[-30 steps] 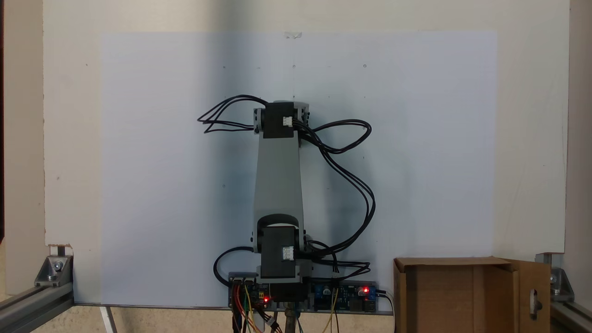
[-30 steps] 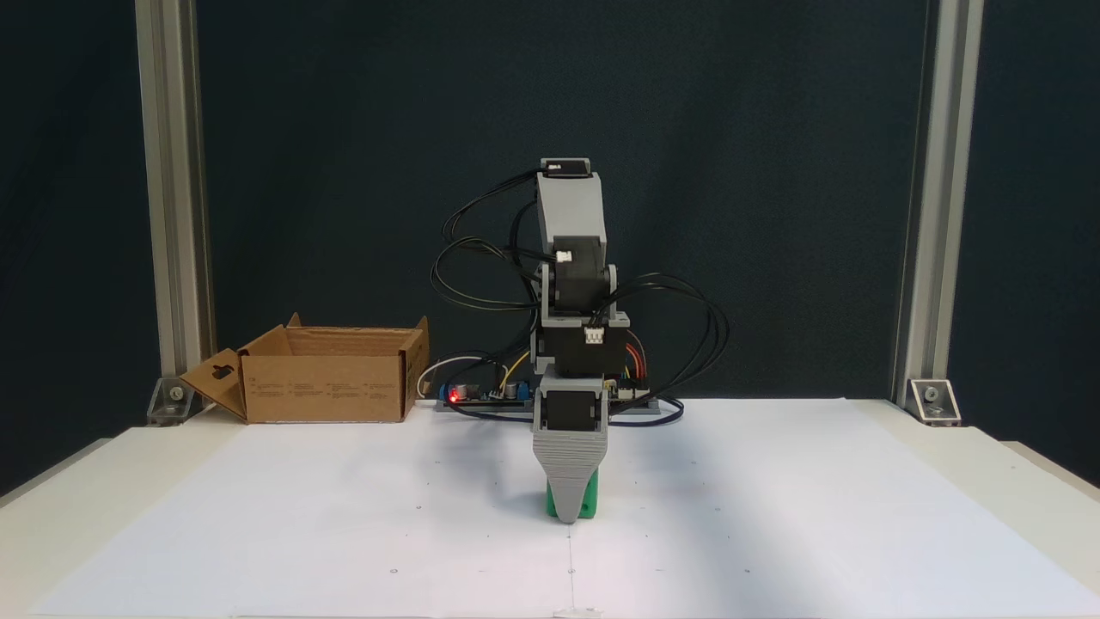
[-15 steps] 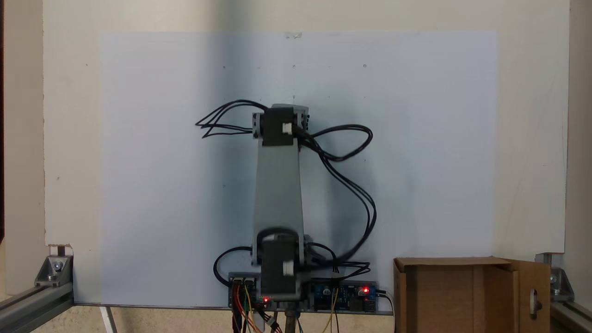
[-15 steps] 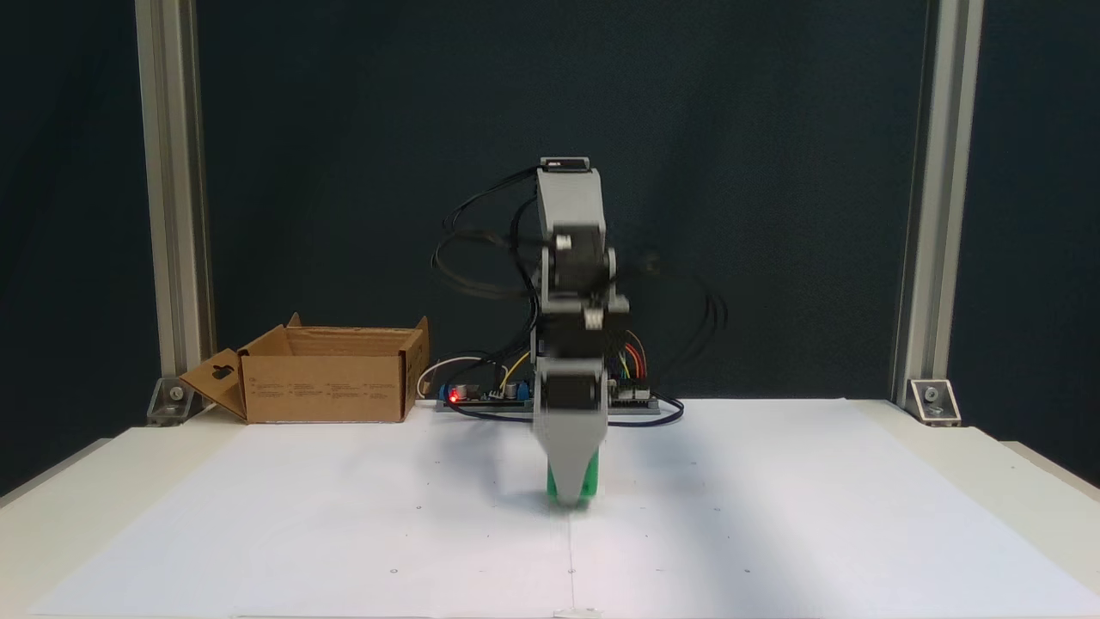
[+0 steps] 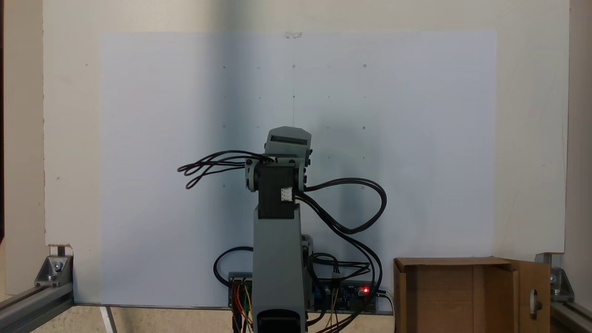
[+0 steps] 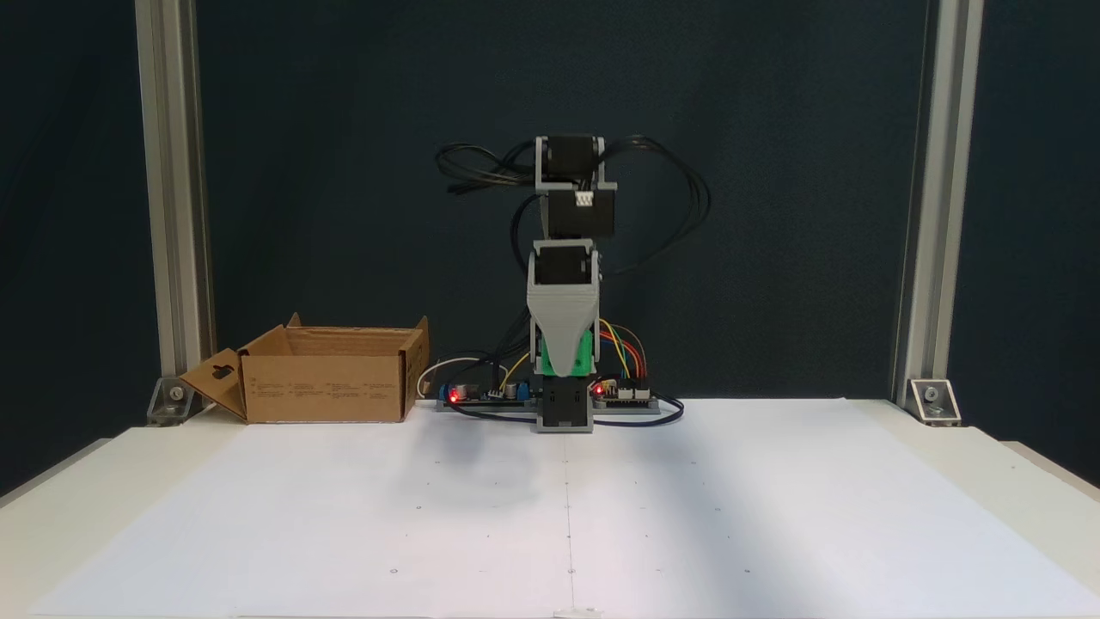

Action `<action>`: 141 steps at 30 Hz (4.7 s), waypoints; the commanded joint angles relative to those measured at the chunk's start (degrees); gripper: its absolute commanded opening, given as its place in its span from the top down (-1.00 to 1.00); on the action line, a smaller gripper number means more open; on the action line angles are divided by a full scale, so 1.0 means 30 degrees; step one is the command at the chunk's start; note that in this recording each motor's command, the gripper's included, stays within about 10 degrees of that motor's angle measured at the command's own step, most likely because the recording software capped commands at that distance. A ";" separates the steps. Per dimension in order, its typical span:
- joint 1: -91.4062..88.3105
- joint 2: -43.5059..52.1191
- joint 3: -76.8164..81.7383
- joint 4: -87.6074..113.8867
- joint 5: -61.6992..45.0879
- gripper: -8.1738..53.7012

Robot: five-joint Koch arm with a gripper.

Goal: Grasp a green dice and put it in the bin.

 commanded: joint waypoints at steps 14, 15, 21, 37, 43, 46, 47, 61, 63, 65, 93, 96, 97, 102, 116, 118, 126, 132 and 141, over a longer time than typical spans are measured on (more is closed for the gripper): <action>0.8936 -0.1260 -1.0107 0.4746 -0.2402 0.36; 0.9756 -0.1260 -1.0283 0.4746 -0.2725 0.35; 1.5557 -0.1377 -1.0312 0.4746 -0.5215 0.35; 3.1846 -0.2578 -1.0312 0.4248 -1.2891 0.35; 3.3867 -0.5127 -1.0312 0.2783 -1.3184 0.35; 3.4482 -0.6357 -1.0312 0.1641 -1.3154 0.35; 3.4629 -0.6709 -1.0312 0.1318 -1.3154 0.35; 3.4922 -0.9873 -1.0283 -0.2900 -1.3125 -0.32; 3.4922 -0.9873 -1.0283 -0.2871 -1.3125 -0.54; 3.4863 -0.9961 -1.0283 -0.2930 -1.3125 -0.60; 2.3027 0.0850 -1.0283 -0.1436 -0.6592 -0.61; 1.8838 0.0938 -1.0283 -0.1494 -0.5684 -0.62; 1.7432 0.0938 -1.0283 -0.1494 -0.5449 -0.62; 1.0290 0.0850 -1.0283 -0.1641 -0.4277 -0.62; -0.4307 -0.0264 -0.9229 -0.5684 -0.3223 -0.67; -0.4395 0.0029 -0.7529 -0.6855 -0.3193 -0.67; -0.2988 0.3516 0.1758 -1.2884 -0.3193 -0.67; -0.1436 0.5068 0.6357 -1.6810 -0.3193 -0.67; -0.1230 0.6328 0.8086 -2.2874 -0.3193 -0.72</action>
